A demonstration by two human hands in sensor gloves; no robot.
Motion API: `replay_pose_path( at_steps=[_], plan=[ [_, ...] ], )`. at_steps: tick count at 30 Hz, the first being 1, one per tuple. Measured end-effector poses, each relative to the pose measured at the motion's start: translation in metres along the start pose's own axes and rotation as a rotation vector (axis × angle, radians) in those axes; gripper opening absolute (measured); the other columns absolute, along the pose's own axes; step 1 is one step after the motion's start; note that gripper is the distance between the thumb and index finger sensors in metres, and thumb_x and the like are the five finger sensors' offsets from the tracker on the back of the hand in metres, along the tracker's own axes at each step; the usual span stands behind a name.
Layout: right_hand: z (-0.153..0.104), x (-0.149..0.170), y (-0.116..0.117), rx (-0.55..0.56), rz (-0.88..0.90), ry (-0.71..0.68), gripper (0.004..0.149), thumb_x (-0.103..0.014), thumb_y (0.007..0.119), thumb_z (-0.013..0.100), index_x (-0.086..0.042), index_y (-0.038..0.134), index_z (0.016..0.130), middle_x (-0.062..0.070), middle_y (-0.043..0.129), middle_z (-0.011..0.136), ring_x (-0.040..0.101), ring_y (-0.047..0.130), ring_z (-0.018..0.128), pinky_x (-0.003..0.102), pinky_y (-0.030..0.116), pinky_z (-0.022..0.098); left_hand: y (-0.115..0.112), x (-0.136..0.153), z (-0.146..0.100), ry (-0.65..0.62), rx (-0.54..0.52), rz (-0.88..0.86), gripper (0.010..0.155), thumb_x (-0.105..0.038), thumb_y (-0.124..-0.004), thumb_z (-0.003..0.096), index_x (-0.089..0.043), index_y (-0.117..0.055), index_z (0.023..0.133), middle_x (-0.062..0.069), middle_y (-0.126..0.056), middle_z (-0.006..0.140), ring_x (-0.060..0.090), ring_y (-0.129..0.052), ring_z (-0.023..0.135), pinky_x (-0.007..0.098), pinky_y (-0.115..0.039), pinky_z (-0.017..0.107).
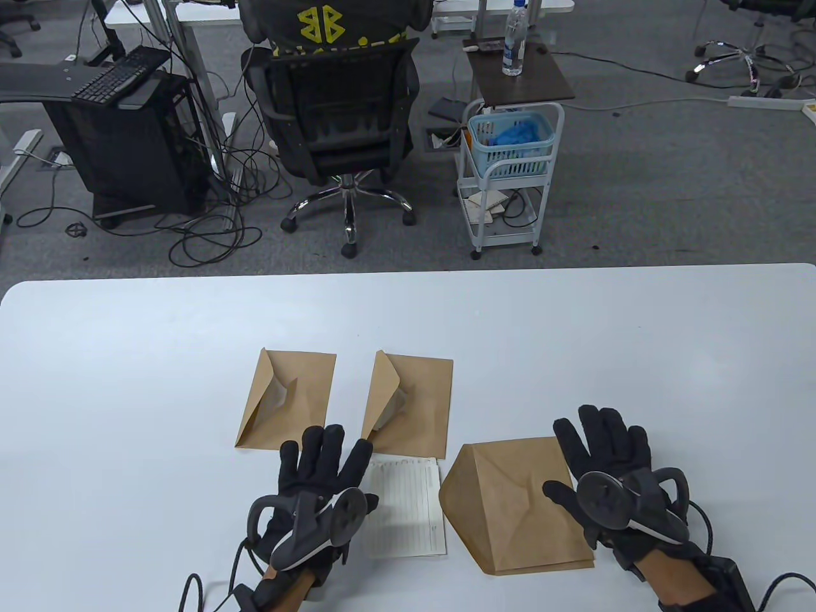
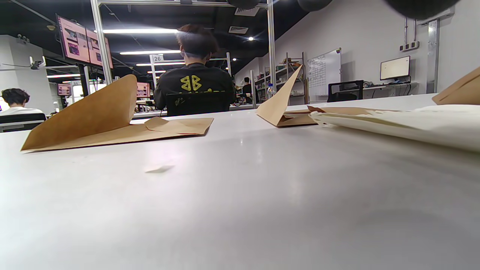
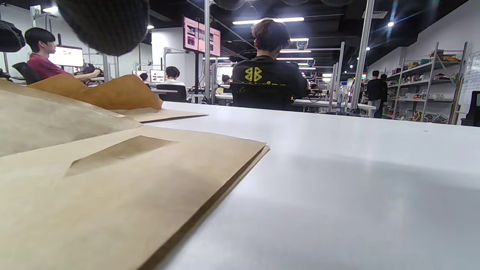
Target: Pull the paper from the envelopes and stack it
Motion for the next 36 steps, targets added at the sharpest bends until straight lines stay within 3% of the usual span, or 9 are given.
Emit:
replay_pose_path(
  at_steps=[13, 24, 30, 33, 36],
  plan=[
    [-0.003, -0.001, -0.002, 0.001, 0.028, 0.017, 0.085, -0.060, 0.071, 0.049, -0.018, 0.032, 0.113, 0.029, 0.025, 0.114, 0.057, 0.030, 0.105, 0.078, 0.032, 0.067, -0.002, 0.012, 0.016, 0.053, 0.032, -0.061, 0.077, -0.060, -0.068, 0.0459, -0.042, -0.033, 0.112, 0.010, -0.024, 0.122, 0.043, -0.027, 0.116, 0.064, -0.018, 0.080],
    [-0.004, -0.002, -0.005, 0.009, 0.044, 0.028, 0.083, -0.059, 0.070, 0.050, -0.018, 0.035, 0.113, 0.029, 0.027, 0.113, 0.057, 0.032, 0.105, 0.078, 0.032, 0.067, 0.009, 0.024, 0.075, 0.179, 0.136, -0.148, 0.084, -0.060, -0.075, 0.0455, -0.037, -0.031, 0.113, 0.012, -0.025, 0.121, 0.044, -0.030, 0.115, 0.065, -0.022, 0.080],
    [-0.004, -0.003, -0.005, 0.007, 0.041, 0.026, 0.083, -0.059, 0.070, 0.050, -0.017, 0.035, 0.113, 0.029, 0.028, 0.113, 0.057, 0.033, 0.105, 0.078, 0.033, 0.067, -0.013, 0.013, 0.110, 0.250, 0.254, -0.059, 0.086, -0.061, -0.077, 0.0432, -0.030, -0.037, 0.113, 0.012, -0.042, 0.119, 0.043, -0.050, 0.112, 0.065, -0.032, 0.080],
    [-0.004, -0.004, -0.004, 0.002, 0.038, 0.027, 0.083, -0.058, 0.070, 0.050, -0.017, 0.036, 0.113, 0.029, 0.029, 0.113, 0.057, 0.033, 0.105, 0.078, 0.033, 0.067, -0.028, 0.010, 0.122, 0.311, 0.351, -0.008, 0.085, -0.063, -0.076, 0.0425, -0.025, -0.045, 0.111, 0.011, -0.070, 0.108, 0.036, -0.083, 0.094, 0.061, -0.050, 0.077],
    [-0.004, -0.005, -0.003, -0.005, 0.038, 0.025, 0.083, -0.058, 0.070, 0.050, -0.017, 0.036, 0.113, 0.029, 0.029, 0.113, 0.057, 0.033, 0.105, 0.078, 0.033, 0.067, -0.040, 0.007, 0.130, 0.368, 0.424, 0.040, 0.085, -0.062, -0.078, 0.0423, -0.021, -0.048, 0.110, 0.009, -0.080, 0.098, 0.030, -0.094, 0.078, 0.059, -0.055, 0.074]
  ],
)
Point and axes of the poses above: the tracker on the back of each hand, its own x axis roughly to the little-finger side, its own z axis roughly from the wrist to the fingertips, y = z × x, the point moved 5 cm from there along z, roughly from the wrist to the fingertips
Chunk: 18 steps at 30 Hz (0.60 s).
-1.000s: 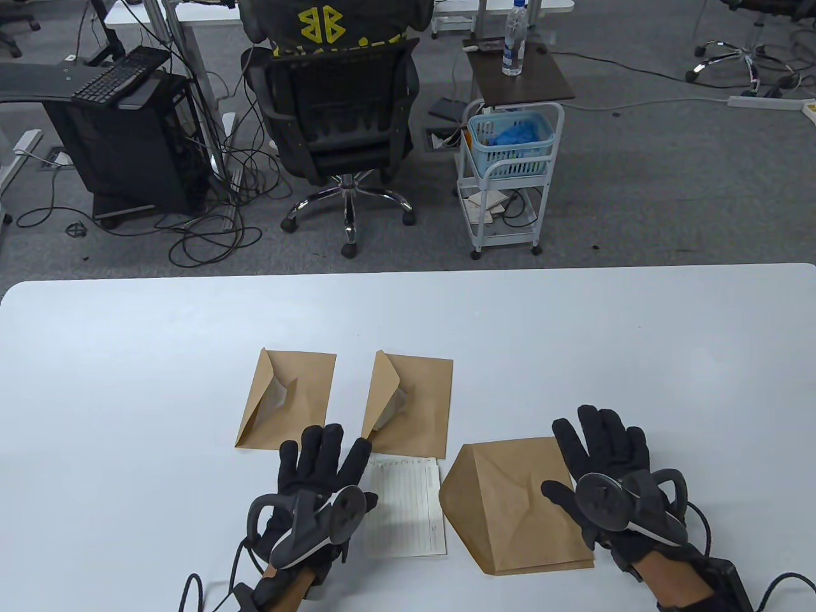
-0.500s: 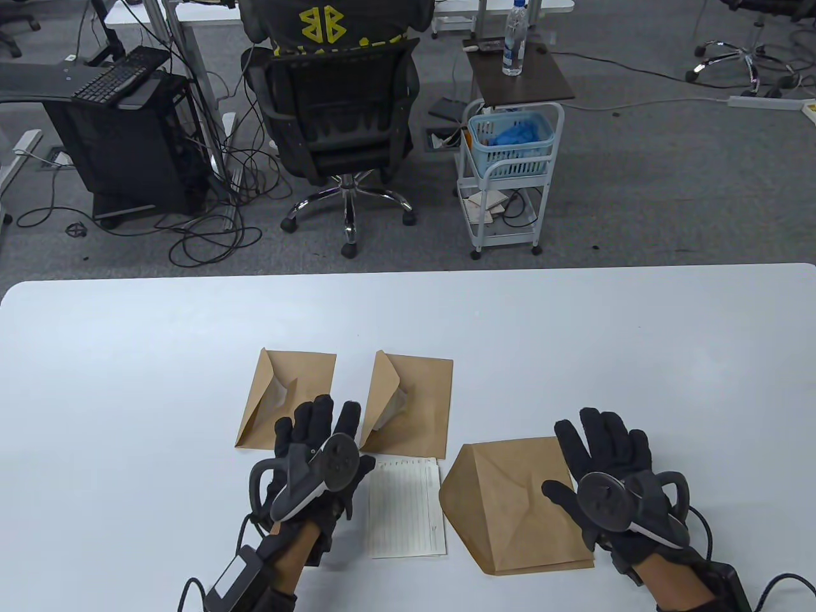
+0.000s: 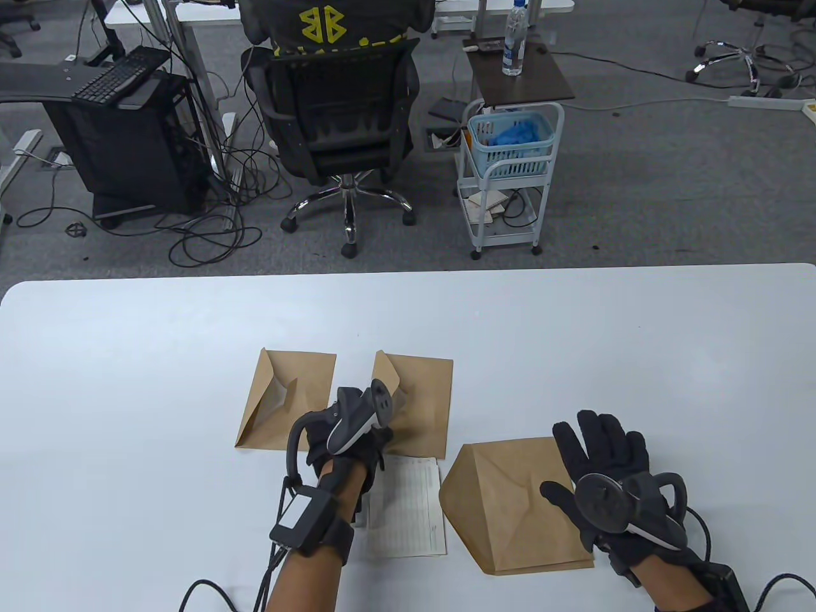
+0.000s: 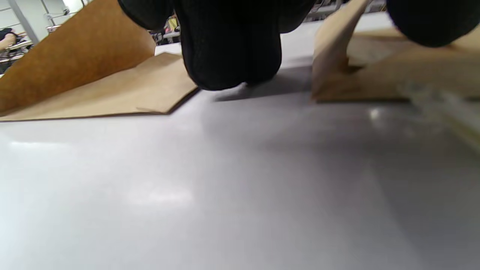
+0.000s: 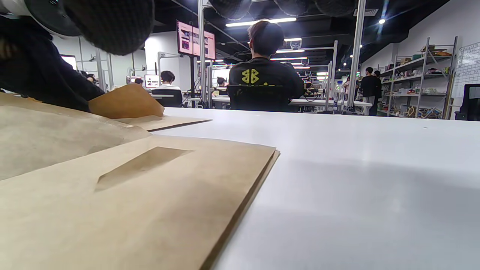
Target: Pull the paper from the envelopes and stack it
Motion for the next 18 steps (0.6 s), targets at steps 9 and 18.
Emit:
replay_pose_path(
  at_steps=[9, 18],
  plan=[
    [0.000, -0.003, 0.001, -0.007, -0.002, -0.009, 0.082, -0.058, 0.071, 0.050, -0.017, 0.037, 0.113, 0.029, 0.031, 0.113, 0.057, 0.035, 0.105, 0.078, 0.034, 0.067, 0.002, 0.001, 0.016, 0.037, -0.015, 0.004, 0.056, -0.043, -0.076, 0.0486, -0.021, -0.070, 0.099, -0.001, -0.098, 0.065, 0.018, -0.105, 0.043, 0.054, -0.068, 0.066],
    [0.001, -0.006, 0.002, -0.013, -0.008, -0.011, 0.082, -0.058, 0.071, 0.050, -0.017, 0.038, 0.112, 0.029, 0.031, 0.113, 0.057, 0.037, 0.105, 0.077, 0.034, 0.067, 0.002, 0.022, 0.021, 0.013, 0.008, -0.236, 0.051, -0.037, -0.075, 0.0493, -0.020, -0.073, 0.098, -0.001, -0.102, 0.061, 0.016, -0.108, 0.038, 0.053, -0.071, 0.064]
  ],
)
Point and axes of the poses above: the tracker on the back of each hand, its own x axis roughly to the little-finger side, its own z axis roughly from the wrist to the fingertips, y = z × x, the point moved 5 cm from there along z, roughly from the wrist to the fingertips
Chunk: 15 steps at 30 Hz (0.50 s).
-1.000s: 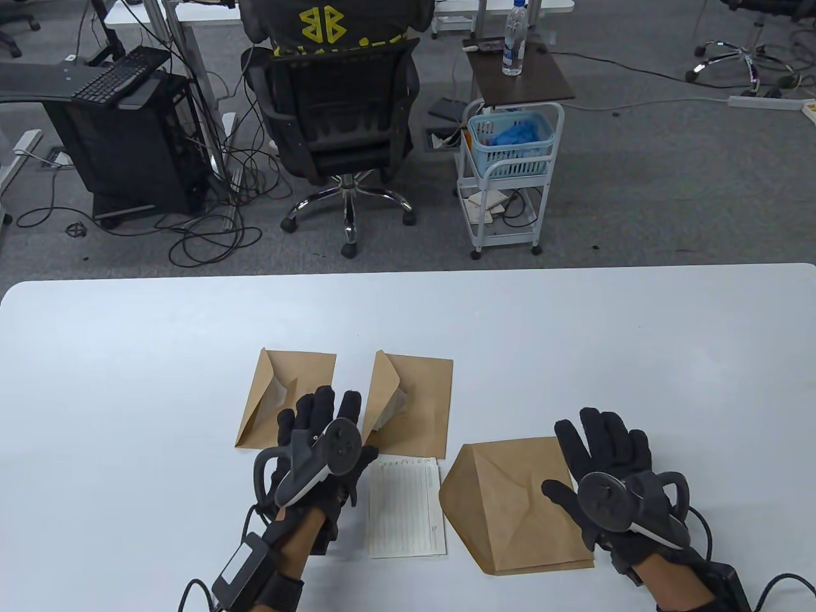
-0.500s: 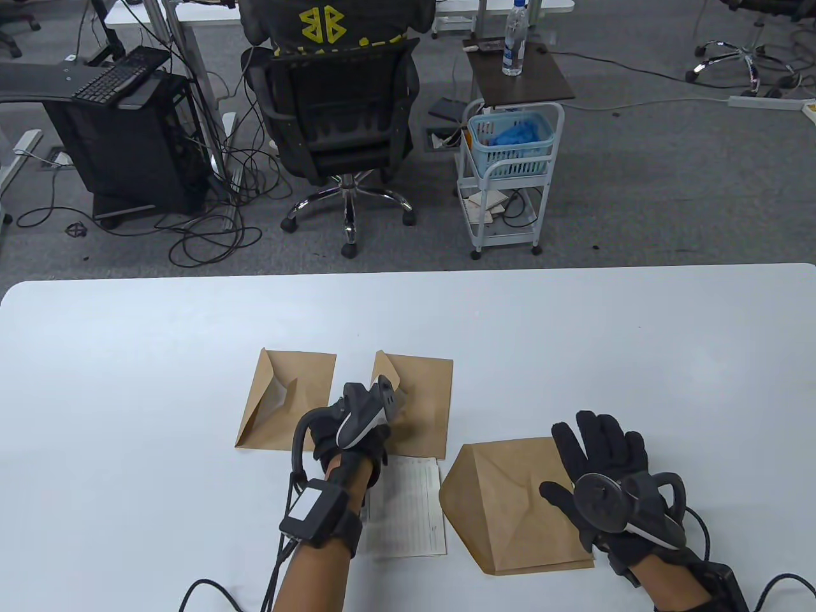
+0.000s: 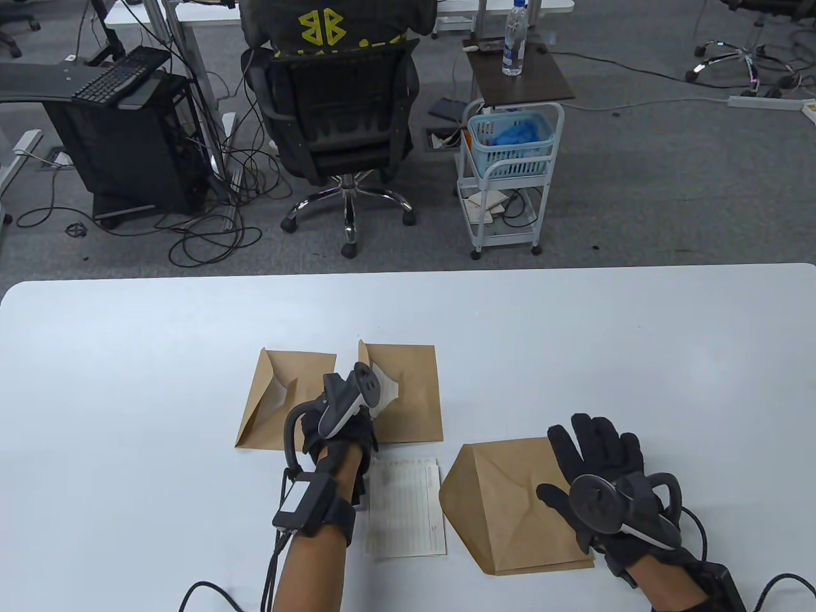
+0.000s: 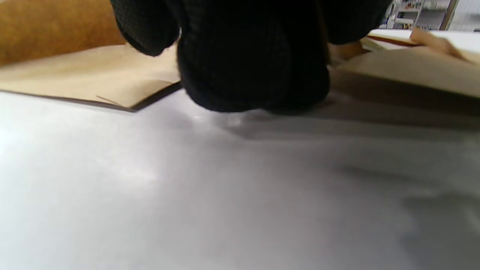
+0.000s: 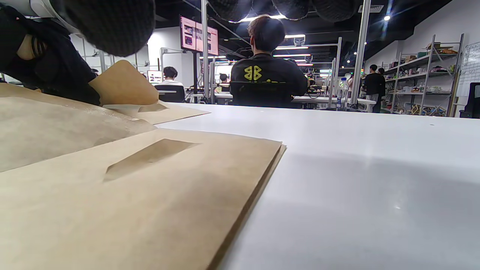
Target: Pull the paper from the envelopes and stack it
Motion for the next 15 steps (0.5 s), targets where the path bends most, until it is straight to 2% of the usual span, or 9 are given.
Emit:
replay_pose_path(
  at_steps=[9, 15],
  plan=[
    [0.000, -0.001, 0.001, -0.006, 0.006, 0.004, 0.082, -0.058, 0.071, 0.050, -0.017, 0.038, 0.112, 0.029, 0.032, 0.113, 0.057, 0.037, 0.105, 0.077, 0.034, 0.067, 0.017, 0.009, -0.010, -0.045, -0.014, -0.268, 0.052, -0.036, -0.074, 0.0497, -0.020, -0.072, 0.099, 0.000, -0.102, 0.062, 0.017, -0.108, 0.039, 0.053, -0.071, 0.064],
    [0.001, -0.002, 0.002, -0.013, 0.021, 0.001, 0.082, -0.058, 0.071, 0.050, -0.016, 0.038, 0.112, 0.029, 0.032, 0.113, 0.057, 0.037, 0.105, 0.077, 0.035, 0.067, 0.034, 0.014, -0.025, -0.135, -0.037, -0.528, 0.050, -0.035, -0.074, 0.0500, -0.021, -0.073, 0.098, 0.000, -0.102, 0.063, 0.017, -0.108, 0.039, 0.053, -0.072, 0.063]
  ],
)
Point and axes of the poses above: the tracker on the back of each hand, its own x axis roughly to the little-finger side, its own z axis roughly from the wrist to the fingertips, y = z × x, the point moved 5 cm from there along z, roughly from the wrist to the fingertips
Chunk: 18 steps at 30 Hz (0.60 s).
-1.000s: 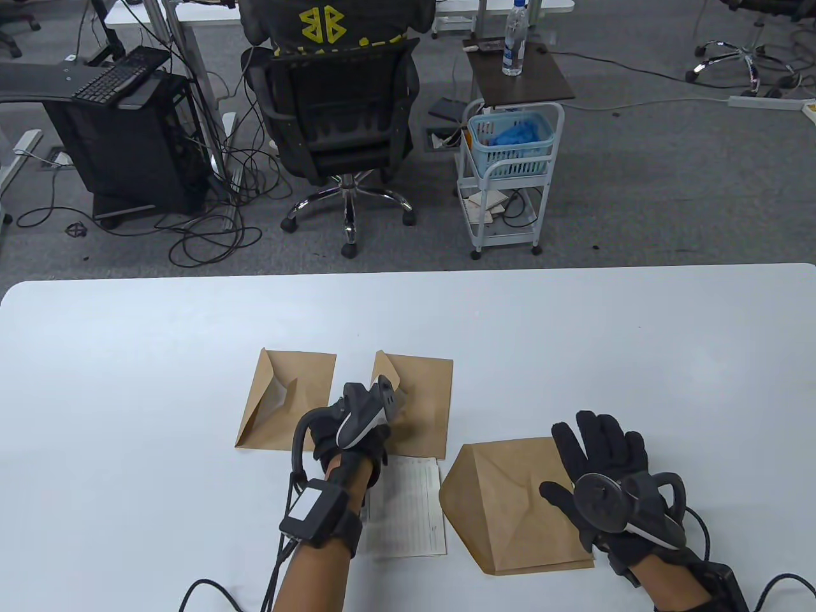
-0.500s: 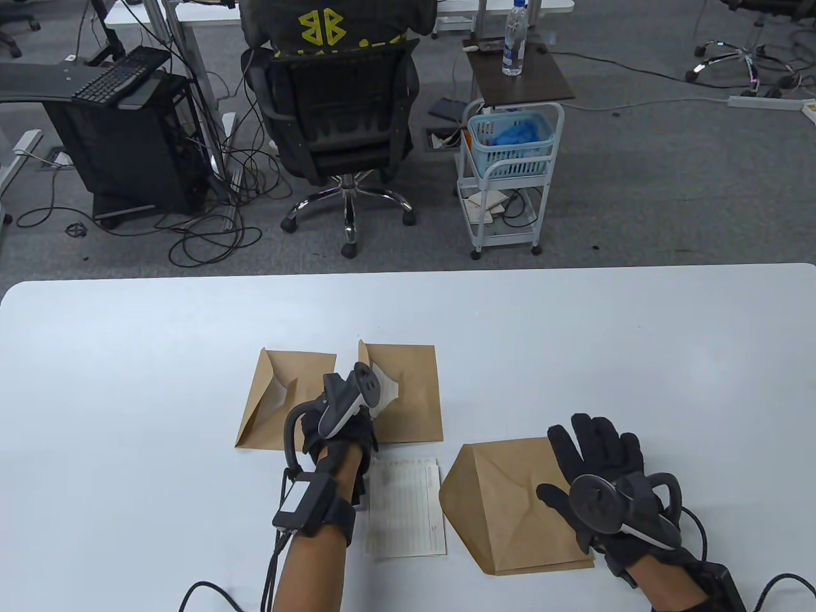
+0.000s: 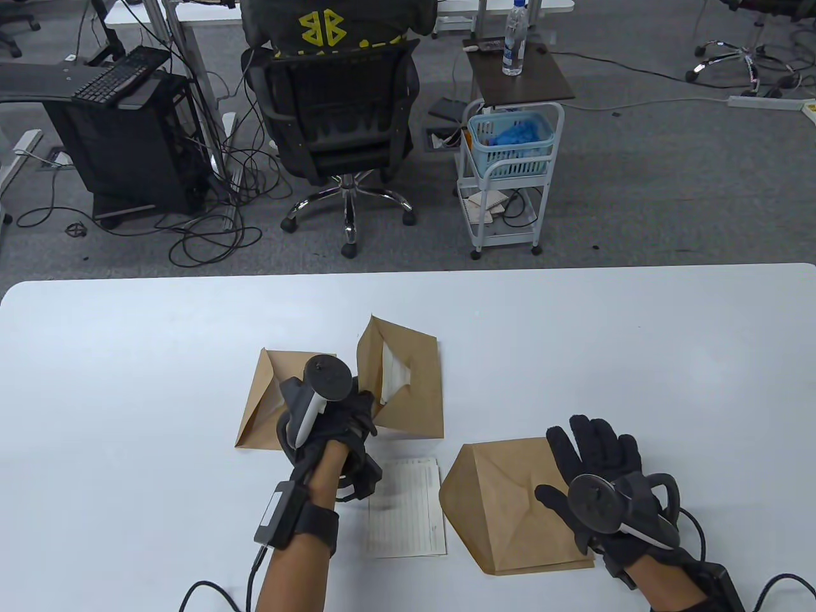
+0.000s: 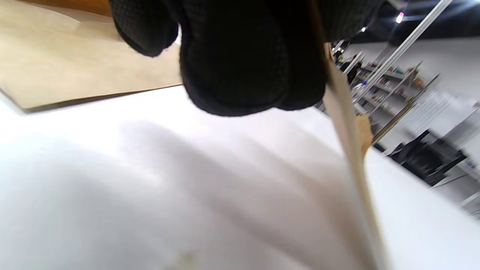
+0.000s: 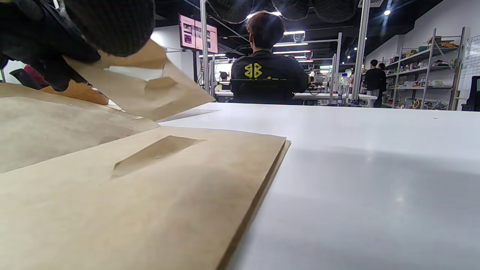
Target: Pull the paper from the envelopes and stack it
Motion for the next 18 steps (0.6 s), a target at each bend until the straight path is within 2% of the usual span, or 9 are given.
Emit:
replay_pose_path(
  at_steps=[3, 9, 15, 18],
  plan=[
    [0.000, 0.000, 0.001, -0.007, 0.043, 0.002, 0.082, -0.058, 0.071, 0.050, -0.016, 0.038, 0.112, 0.029, 0.032, 0.113, 0.057, 0.038, 0.105, 0.077, 0.035, 0.067, 0.008, -0.006, -0.013, -0.068, -0.006, -0.133, 0.050, -0.035, -0.074, 0.0502, -0.021, -0.074, 0.098, 0.000, -0.101, 0.063, 0.017, -0.108, 0.040, 0.053, -0.071, 0.063],
    [0.001, 0.000, -0.003, -0.004, 0.160, 0.008, 0.083, -0.058, 0.070, 0.050, -0.014, 0.036, 0.112, 0.030, 0.033, 0.112, 0.058, 0.040, 0.104, 0.076, 0.038, 0.068, 0.011, -0.018, -0.038, -0.196, 0.053, -0.270, 0.050, -0.036, -0.073, 0.0507, -0.023, -0.073, 0.099, 0.001, -0.101, 0.066, 0.018, -0.108, 0.043, 0.053, -0.070, 0.064],
    [0.002, 0.001, -0.007, 0.014, 0.322, 0.012, 0.084, -0.057, 0.070, 0.050, -0.010, 0.035, 0.111, 0.033, 0.038, 0.110, 0.059, 0.049, 0.101, 0.074, 0.047, 0.067, -0.003, -0.022, -0.061, -0.292, 0.115, -0.339, 0.050, -0.037, -0.073, 0.0509, -0.025, -0.073, 0.099, 0.002, -0.100, 0.070, 0.020, -0.108, 0.048, 0.054, -0.069, 0.065],
    [0.003, 0.003, -0.007, 0.016, 0.481, 0.002, 0.086, -0.057, 0.069, 0.050, -0.006, 0.033, 0.110, 0.033, 0.047, 0.107, 0.055, 0.062, 0.098, 0.070, 0.056, 0.066, -0.017, -0.023, -0.074, -0.344, 0.157, -0.387, 0.050, -0.037, -0.073, 0.0511, -0.026, -0.073, 0.099, 0.002, -0.100, 0.071, 0.020, -0.108, 0.049, 0.054, -0.068, 0.065]
  ],
)
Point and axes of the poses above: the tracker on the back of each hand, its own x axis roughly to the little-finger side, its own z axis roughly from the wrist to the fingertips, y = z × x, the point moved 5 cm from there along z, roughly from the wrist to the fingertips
